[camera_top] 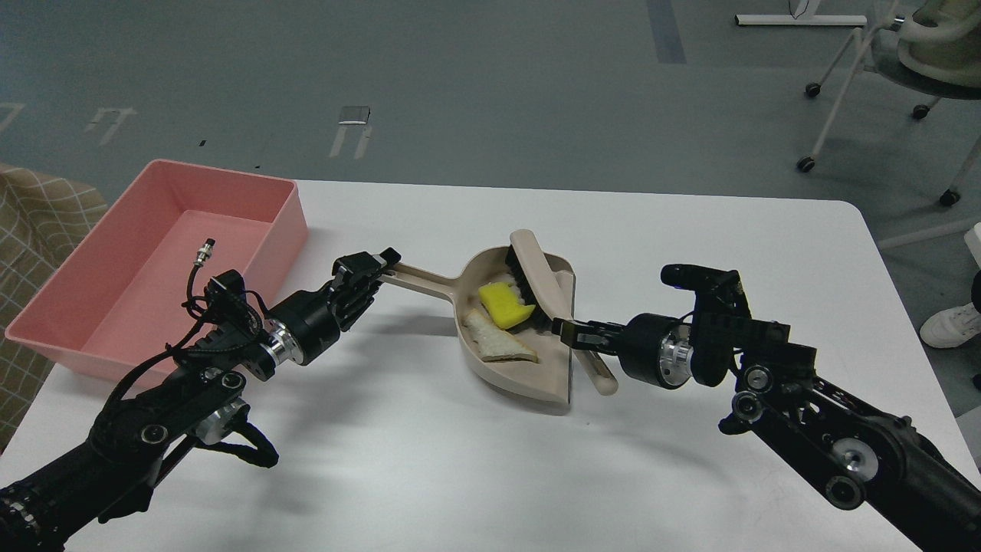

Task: Sweep and dump garbage into bin
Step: 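Sweep the sponge and stick into the dustpan with the right-held brush, then lift the loaded dustpan with the left gripper over the pink bin, then tip the dustpan with the left gripper to dump debris into the bin, then lower the empty dustpan back onto the table with the left gripper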

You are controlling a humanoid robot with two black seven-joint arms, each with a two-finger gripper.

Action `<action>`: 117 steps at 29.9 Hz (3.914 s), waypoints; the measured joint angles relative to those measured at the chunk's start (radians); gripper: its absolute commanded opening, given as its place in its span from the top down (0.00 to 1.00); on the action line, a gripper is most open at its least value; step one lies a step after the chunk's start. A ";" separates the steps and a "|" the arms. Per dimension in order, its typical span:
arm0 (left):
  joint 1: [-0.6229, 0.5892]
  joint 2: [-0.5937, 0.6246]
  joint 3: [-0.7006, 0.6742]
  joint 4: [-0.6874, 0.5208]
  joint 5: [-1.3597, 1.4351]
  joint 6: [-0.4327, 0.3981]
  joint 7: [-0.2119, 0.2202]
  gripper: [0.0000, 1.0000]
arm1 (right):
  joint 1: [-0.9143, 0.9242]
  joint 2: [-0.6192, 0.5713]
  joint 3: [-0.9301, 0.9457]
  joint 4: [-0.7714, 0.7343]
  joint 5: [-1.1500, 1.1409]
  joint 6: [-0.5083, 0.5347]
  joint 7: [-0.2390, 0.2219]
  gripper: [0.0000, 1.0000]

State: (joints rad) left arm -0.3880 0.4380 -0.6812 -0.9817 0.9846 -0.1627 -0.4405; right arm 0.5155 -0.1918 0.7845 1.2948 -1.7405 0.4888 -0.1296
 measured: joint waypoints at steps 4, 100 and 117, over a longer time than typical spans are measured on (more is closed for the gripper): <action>0.000 0.005 -0.005 0.000 -0.003 -0.002 -0.001 0.92 | 0.005 -0.029 0.010 0.044 0.004 0.000 -0.003 0.82; 0.126 0.976 -0.483 -0.091 0.078 -0.079 -0.048 0.90 | -0.350 -0.472 0.522 0.098 0.224 0.000 0.011 0.81; 0.040 0.402 -0.462 -0.151 -0.309 -0.111 0.130 0.89 | -0.444 -0.485 0.616 0.100 0.223 0.000 0.013 0.80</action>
State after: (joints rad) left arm -0.3482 0.8395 -1.1428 -1.1325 0.6752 -0.2736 -0.3102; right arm 0.0712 -0.6763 1.4004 1.3946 -1.5172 0.4886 -0.1162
